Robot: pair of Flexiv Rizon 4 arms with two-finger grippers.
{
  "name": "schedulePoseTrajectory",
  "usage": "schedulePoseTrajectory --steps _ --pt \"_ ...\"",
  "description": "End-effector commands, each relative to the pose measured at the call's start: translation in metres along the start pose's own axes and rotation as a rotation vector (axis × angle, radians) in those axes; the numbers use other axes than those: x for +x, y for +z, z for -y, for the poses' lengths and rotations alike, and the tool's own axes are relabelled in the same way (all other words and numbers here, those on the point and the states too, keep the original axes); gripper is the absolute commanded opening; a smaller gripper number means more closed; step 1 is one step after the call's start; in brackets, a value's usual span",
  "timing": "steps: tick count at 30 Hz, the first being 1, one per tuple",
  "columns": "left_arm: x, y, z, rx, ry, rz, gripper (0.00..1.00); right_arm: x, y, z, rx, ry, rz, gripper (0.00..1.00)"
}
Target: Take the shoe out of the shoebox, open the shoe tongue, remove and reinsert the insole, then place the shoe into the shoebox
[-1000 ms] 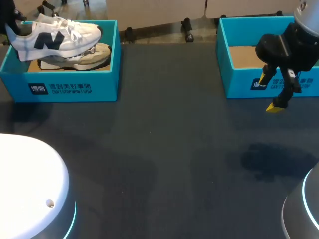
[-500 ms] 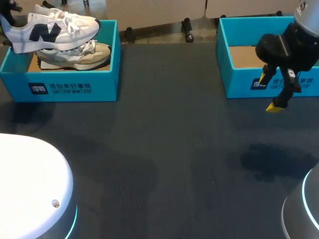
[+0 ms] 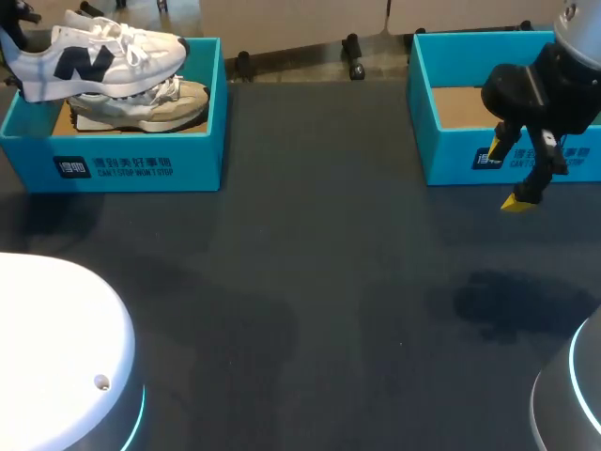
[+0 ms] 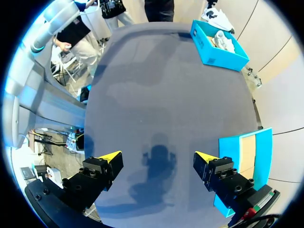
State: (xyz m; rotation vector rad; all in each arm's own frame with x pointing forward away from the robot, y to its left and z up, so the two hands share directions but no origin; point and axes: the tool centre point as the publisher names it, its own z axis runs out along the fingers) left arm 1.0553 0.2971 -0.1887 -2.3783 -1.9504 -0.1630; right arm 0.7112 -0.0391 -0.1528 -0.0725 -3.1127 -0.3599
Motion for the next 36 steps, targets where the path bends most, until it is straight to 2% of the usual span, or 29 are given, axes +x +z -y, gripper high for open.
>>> schedulePoseTrajectory --steps 1,7,15,28,36 --pt "0.001 -0.01 0.015 -0.021 0.001 0.002 0.0 -0.002 0.001 -0.001 0.004 0.001 -0.002 1.0" --pt "-0.008 -0.022 0.035 -0.005 0.013 -0.001 0.0 -0.002 0.001 -0.001 0.004 0.001 -0.002 1.0" --pt "-0.035 -0.036 0.069 0.014 0.019 0.008 0.0 -0.002 0.001 -0.001 0.004 0.001 -0.002 1.0" --pt "-0.091 -0.054 0.138 0.026 0.015 -0.028 0.0 -0.002 0.001 -0.001 0.004 0.001 -0.002 1.0" --pt "-0.129 -0.064 0.168 0.051 0.032 -0.024 0.0 -0.002 0.001 -0.001 0.004 0.001 -0.002 1.0"
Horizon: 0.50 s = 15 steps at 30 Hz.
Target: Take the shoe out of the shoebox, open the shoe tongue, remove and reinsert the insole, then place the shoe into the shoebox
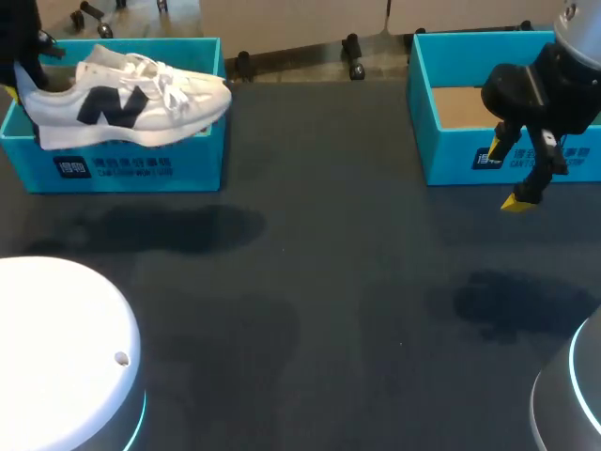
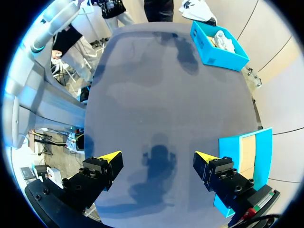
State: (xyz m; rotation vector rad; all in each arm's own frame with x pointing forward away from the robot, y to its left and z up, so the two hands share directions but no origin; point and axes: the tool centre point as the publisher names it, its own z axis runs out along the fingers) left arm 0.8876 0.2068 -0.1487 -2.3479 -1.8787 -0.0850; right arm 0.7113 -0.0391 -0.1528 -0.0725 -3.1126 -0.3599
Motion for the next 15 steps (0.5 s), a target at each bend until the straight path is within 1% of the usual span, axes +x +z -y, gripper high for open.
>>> schedulePoseTrajectory --steps 1,9,10,15 --pt "-0.019 -0.005 0.027 -0.042 -0.005 -0.032 0.0 -0.002 0.001 -0.001 0.004 0.001 -0.002 1.0" --pt "-0.067 0.001 0.056 -0.014 0.041 -0.059 0.0 -0.002 0.001 -0.001 0.004 0.001 -0.002 1.0" --pt "-0.073 0.004 0.06 -0.019 0.036 -0.078 0.0 -0.002 0.001 -0.001 0.004 0.001 -0.002 1.0" --pt "-0.099 0.014 0.074 -0.011 0.032 -0.075 0.0 -0.002 0.001 -0.001 0.004 0.001 -0.002 1.0"
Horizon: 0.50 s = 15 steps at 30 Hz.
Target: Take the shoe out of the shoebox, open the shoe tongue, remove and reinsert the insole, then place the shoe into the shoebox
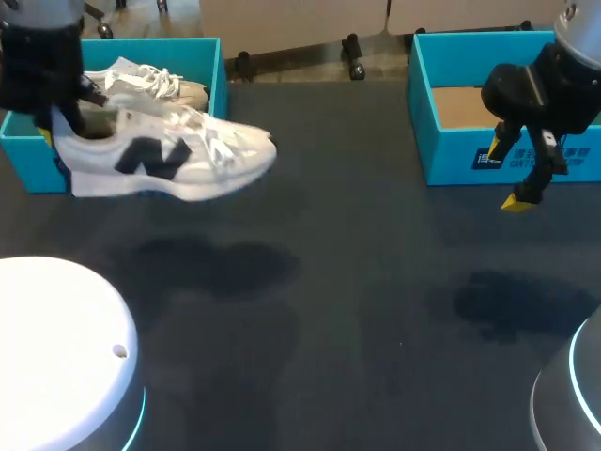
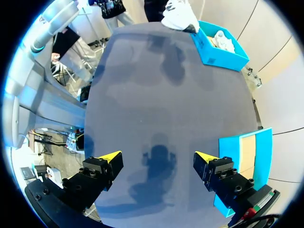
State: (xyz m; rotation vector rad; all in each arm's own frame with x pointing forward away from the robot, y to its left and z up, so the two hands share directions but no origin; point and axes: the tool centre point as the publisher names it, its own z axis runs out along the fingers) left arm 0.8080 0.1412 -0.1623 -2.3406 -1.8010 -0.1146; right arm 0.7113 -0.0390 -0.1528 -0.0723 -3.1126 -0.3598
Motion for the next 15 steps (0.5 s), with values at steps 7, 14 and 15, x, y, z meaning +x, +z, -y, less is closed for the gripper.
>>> schedulePoseTrajectory --steps 7,14,15 --pt "-0.046 0.01 0.024 -0.063 -0.04 0.016 0.0 -0.002 0.001 -0.001 0.003 0.001 -0.002 1.0" --pt "-0.072 0.014 0.035 -0.061 -0.053 -0.001 0.0 -0.002 0.001 -0.001 0.003 0.001 -0.002 1.0" --pt "-0.076 0.014 0.036 -0.064 -0.064 -0.008 0.0 -0.002 0.001 -0.001 0.003 0.001 -0.002 1.0"
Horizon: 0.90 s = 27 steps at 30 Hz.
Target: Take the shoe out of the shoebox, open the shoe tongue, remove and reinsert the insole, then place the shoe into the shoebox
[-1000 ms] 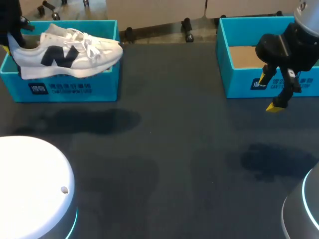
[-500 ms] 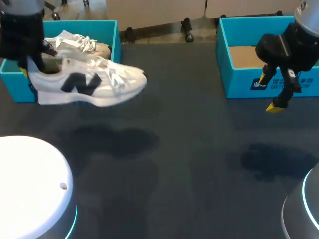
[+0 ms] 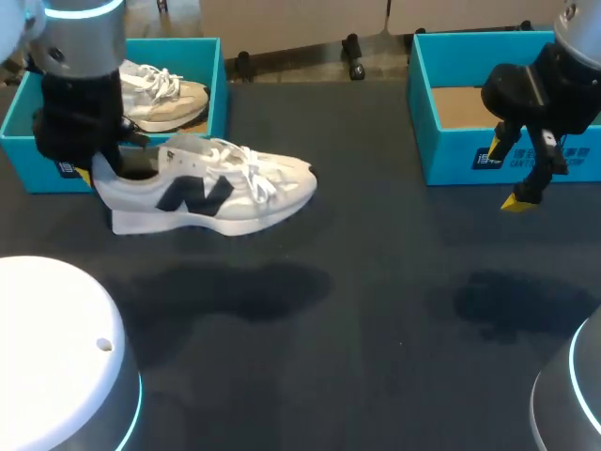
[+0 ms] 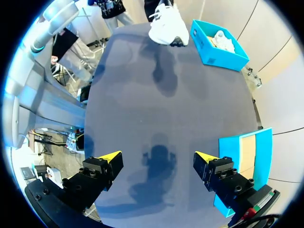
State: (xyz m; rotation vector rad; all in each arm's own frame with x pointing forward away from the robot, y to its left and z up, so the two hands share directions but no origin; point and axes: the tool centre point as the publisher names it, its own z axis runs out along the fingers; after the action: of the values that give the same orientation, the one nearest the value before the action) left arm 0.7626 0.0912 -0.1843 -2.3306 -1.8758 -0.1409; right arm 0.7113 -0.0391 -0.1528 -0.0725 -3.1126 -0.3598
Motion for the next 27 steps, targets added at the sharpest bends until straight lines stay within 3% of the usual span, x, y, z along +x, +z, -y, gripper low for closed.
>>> schedulePoseTrajectory --steps 1,22,27 --pt "-0.016 0.0 0.008 -0.033 -0.026 -0.028 0.0 -0.002 0.001 -0.001 0.004 0.001 -0.002 1.0" --pt "-0.08 0.002 0.019 -0.01 0.012 -0.015 0.0 -0.002 0.001 -0.001 0.004 0.001 -0.002 1.0" --pt "-0.08 0.002 0.019 -0.01 0.012 -0.015 0.0 -0.002 0.001 -0.001 0.004 0.001 -0.002 1.0"
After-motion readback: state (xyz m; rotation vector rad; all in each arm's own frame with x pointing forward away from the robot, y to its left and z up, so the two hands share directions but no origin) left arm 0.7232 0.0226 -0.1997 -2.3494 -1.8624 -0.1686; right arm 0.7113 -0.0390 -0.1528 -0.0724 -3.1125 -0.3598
